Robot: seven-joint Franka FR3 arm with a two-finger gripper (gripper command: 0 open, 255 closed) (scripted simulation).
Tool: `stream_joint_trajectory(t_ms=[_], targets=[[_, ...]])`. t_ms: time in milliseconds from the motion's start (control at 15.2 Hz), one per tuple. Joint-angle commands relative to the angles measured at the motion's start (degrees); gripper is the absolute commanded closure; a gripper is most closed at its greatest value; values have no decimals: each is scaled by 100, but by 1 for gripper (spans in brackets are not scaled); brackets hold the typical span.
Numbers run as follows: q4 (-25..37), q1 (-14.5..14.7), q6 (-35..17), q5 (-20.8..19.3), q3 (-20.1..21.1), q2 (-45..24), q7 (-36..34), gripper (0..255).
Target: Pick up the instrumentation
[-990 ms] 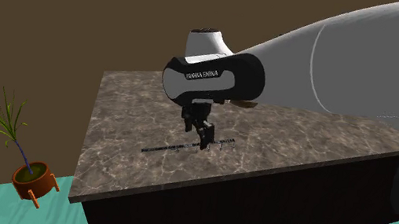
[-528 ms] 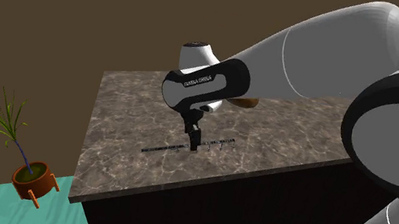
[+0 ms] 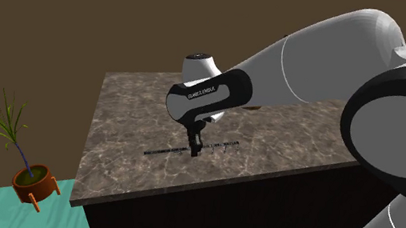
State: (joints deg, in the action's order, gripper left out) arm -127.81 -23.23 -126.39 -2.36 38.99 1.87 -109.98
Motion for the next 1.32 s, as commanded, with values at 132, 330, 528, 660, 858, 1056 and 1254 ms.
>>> stream_joint_trajectory(t_ms=[132,330,528,660,858,1056,1254], targets=[[0,0,-5,-4,0,-5,-3,255],[1,0,-5,-5,0,-7,-4,255],[27,0,67,43,-4,54,33,255],[107,0,219,117,-17,148,93,255],[236,0,447,214,-38,276,173,255],[376,1,676,293,-63,390,243,255],[527,1,906,358,-89,489,301,255]])
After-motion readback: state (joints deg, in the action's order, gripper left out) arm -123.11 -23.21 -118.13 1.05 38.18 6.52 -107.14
